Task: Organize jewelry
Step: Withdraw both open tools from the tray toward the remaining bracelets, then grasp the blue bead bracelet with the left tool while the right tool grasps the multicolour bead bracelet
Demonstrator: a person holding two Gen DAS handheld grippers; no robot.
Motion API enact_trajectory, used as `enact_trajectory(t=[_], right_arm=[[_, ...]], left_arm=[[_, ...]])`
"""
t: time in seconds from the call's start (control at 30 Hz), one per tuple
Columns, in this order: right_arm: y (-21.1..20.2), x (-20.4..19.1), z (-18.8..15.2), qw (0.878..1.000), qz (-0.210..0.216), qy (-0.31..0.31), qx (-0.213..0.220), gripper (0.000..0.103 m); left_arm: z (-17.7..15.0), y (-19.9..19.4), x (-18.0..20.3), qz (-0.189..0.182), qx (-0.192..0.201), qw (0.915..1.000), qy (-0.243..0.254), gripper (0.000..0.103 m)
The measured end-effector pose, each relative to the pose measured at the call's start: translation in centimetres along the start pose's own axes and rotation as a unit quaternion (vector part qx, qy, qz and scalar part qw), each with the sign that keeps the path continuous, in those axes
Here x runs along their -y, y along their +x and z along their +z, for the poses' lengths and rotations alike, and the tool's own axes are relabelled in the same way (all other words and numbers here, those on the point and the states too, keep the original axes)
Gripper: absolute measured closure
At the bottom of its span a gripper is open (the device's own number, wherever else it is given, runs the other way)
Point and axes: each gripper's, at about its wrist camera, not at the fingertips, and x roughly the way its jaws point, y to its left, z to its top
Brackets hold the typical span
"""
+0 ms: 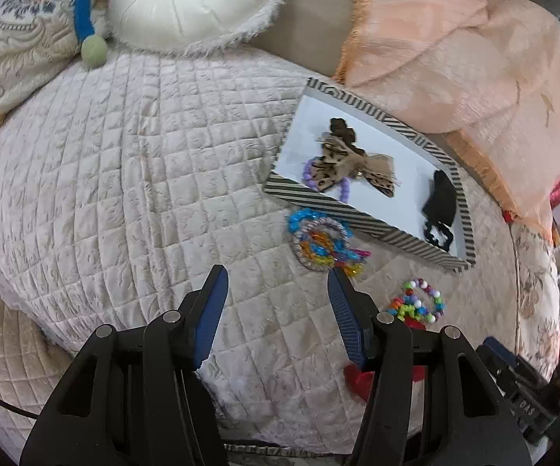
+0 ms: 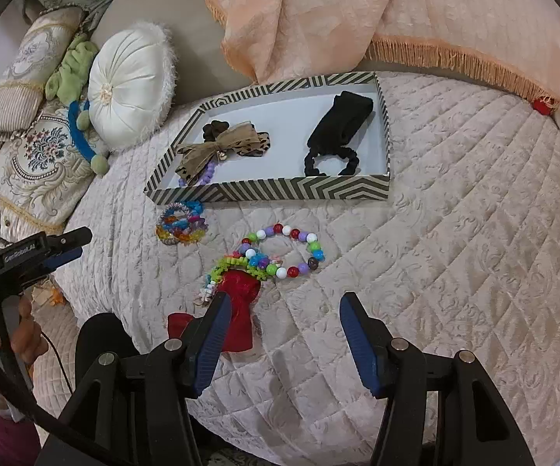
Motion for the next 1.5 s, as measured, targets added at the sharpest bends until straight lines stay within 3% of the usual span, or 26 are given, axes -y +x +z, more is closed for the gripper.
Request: enact_trajectory(t=[0.37, 0.73, 0.93, 1.17, 1.33, 1.37, 1.5], right_arm=[[1.3, 0.2, 0.5, 1.0, 0.002, 0.003, -0.011, 0.047], [3.2, 1.3, 1.4, 0.999, 0.005, 0.019, -0.025, 0.047], [3.5, 1.5, 1.6, 0.999, 0.011, 0.019, -0.026, 0.047], [3.9, 2.1, 2.1, 0.999, 0.01, 0.024, -0.027, 0.047], [5.0, 2.3, 2.7, 0.999, 0.013, 0.022, -0.032, 0.047], [5.3, 2.3, 2.8, 0.999, 0.013, 0.021, -0.032, 0.047], [6.8, 2.2, 3.3, 0.999, 0.012, 0.007, -0.035, 0.047]], left_arm=[[1.7, 3.1, 0.0, -0.023, -0.029, 0.9991, -0.022, 0.05], [1.8, 6.2, 3.5, -0.041, -0.067, 0.9969, 0.009, 0.05], [1.7, 7.3, 6.0, -0.023, -0.066, 0.9938, 0.086, 0.05], [-0.1, 9.0, 8.7, 0.003, -0.071, 0.9721, 0.224, 0.05], [0.4, 10.3, 8.6, -0.003, -0.074, 0.973, 0.219, 0.05], [0.6, 10.5, 8.5, -0.006, -0.075, 0.9732, 0.217, 0.051], [1.1, 11.5, 8.4, -0.014, -0.083, 0.9734, 0.213, 0.076]])
